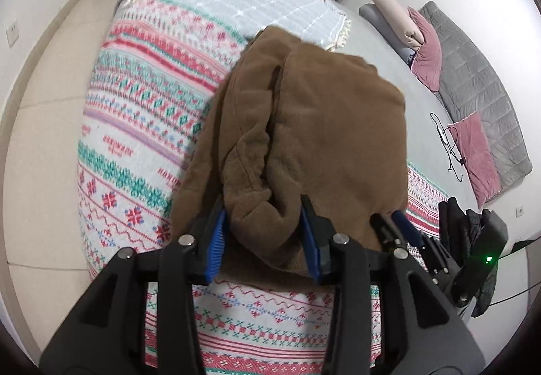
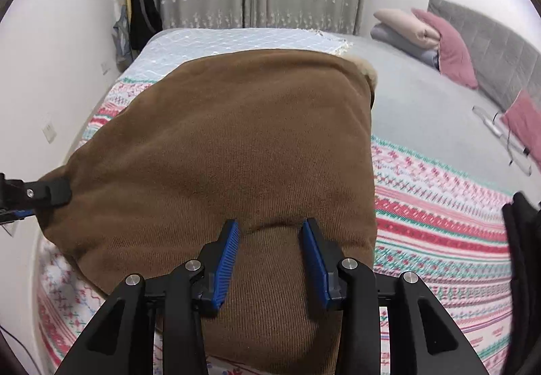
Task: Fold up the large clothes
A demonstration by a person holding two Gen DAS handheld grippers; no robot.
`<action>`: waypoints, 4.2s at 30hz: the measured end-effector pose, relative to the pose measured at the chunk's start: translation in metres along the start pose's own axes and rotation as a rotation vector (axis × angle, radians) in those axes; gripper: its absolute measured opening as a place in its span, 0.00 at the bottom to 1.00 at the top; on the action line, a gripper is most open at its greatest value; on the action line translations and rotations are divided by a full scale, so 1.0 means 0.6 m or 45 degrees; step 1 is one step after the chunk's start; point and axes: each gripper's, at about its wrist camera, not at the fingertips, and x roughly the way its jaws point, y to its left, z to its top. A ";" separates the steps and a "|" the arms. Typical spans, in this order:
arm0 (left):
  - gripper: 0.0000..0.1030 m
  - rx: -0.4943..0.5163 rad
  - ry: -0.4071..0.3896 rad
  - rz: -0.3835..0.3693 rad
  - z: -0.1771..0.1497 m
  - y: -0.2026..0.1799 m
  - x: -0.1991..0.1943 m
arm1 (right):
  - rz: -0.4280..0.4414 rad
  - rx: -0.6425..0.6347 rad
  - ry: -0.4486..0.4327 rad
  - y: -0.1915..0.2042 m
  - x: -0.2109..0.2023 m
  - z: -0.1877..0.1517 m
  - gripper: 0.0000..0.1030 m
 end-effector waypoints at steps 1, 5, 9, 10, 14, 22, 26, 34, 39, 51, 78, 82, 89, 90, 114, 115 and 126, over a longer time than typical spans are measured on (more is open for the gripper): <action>0.41 0.030 -0.004 0.022 0.004 -0.009 -0.003 | 0.011 0.008 -0.002 -0.005 0.000 -0.001 0.39; 0.41 0.044 -0.085 0.114 0.020 -0.017 -0.037 | 0.054 0.036 -0.004 -0.010 0.001 -0.004 0.39; 0.42 0.031 -0.204 0.164 0.049 -0.024 -0.083 | 0.079 0.046 -0.009 -0.010 -0.002 -0.007 0.39; 0.43 0.071 -0.197 0.159 0.053 -0.038 -0.079 | 0.079 0.048 -0.011 -0.009 -0.003 -0.008 0.39; 0.45 0.351 -0.073 0.143 0.069 -0.139 0.005 | 0.096 0.059 -0.023 -0.011 -0.006 -0.012 0.39; 0.49 0.342 0.098 0.379 0.173 -0.158 0.225 | 0.135 0.066 -0.041 -0.019 -0.006 -0.018 0.39; 0.59 0.305 0.053 0.371 0.162 -0.129 0.252 | 0.176 0.079 -0.029 -0.024 -0.005 -0.016 0.39; 0.61 0.279 -0.019 0.274 0.149 -0.102 0.250 | 0.171 0.069 -0.026 -0.020 -0.009 -0.014 0.39; 0.61 0.291 -0.088 0.262 0.134 -0.097 0.248 | 0.187 0.097 -0.022 -0.028 -0.015 -0.006 0.39; 0.61 0.264 -0.133 0.253 0.128 -0.087 0.249 | 0.104 0.023 0.054 -0.090 0.175 0.256 0.39; 0.76 0.053 0.155 -0.069 0.080 0.083 0.148 | 0.389 0.358 0.176 -0.228 0.098 0.101 0.80; 0.76 -0.025 0.184 -0.187 0.070 0.096 0.146 | 0.524 0.510 0.211 -0.247 0.102 0.071 0.80; 0.76 -0.039 0.120 -0.384 0.069 0.103 0.113 | 0.704 0.716 0.238 -0.270 0.108 0.023 0.80; 0.77 -0.027 0.125 -0.384 0.067 0.098 0.117 | 0.714 0.723 0.240 -0.268 0.109 0.022 0.81; 0.78 0.058 0.186 -0.274 0.042 0.072 0.175 | 0.551 0.542 0.103 -0.196 0.114 0.026 0.75; 0.78 0.059 0.186 -0.273 0.042 0.071 0.177 | 0.547 0.537 0.099 -0.192 0.113 0.025 0.74; 0.69 0.069 0.153 -0.223 0.037 0.065 0.174 | 0.527 0.502 0.085 -0.198 0.109 0.023 0.71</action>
